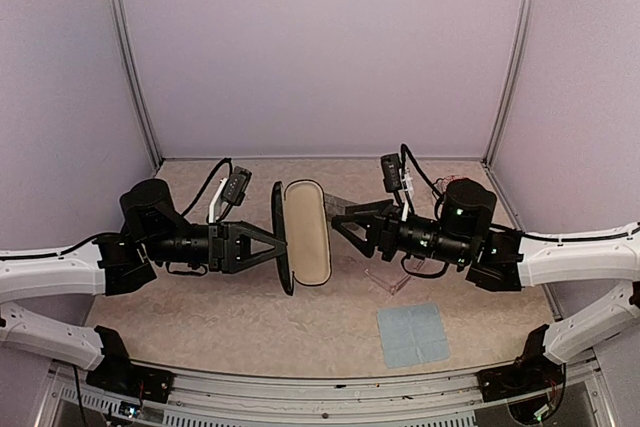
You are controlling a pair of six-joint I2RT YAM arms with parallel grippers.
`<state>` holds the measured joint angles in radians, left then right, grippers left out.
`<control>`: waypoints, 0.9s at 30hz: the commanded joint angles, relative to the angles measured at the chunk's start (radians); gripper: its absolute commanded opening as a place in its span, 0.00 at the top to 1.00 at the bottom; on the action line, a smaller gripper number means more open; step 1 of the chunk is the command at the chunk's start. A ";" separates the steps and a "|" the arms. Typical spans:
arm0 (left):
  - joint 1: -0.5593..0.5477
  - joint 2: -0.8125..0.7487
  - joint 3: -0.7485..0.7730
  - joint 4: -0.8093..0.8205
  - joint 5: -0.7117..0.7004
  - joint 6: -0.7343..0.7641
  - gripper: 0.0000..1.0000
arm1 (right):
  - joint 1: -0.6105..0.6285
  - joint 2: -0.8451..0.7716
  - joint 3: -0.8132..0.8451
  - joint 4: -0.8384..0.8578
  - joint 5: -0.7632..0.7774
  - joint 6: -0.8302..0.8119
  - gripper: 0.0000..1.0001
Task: Organize the sunglasses
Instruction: Open the sunglasses case and the sunglasses case, then pass from the left arm to the right
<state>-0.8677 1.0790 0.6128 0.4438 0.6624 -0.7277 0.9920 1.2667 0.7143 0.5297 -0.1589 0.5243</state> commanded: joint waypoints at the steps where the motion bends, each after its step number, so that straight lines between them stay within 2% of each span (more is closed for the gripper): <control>1: -0.008 -0.027 0.036 0.058 0.020 0.026 1.00 | -0.010 -0.037 -0.012 0.067 -0.029 -0.002 0.39; 11: -0.008 -0.021 0.041 0.060 0.018 0.030 1.00 | 0.013 0.028 0.051 0.056 -0.127 -0.010 0.40; 15: -0.008 -0.015 0.045 0.059 0.023 0.031 1.00 | 0.025 0.079 0.085 0.054 -0.166 -0.004 0.44; 21: -0.008 -0.012 0.047 0.056 0.024 0.038 1.00 | 0.031 0.132 0.120 0.074 -0.223 0.008 0.60; 27: -0.007 -0.009 0.045 0.046 0.010 0.049 1.00 | 0.033 0.138 0.123 0.084 -0.235 0.009 0.90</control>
<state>-0.8677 1.0729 0.6262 0.4477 0.6731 -0.7052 1.0183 1.3991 0.8093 0.5816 -0.3733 0.5308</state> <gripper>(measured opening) 0.608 0.188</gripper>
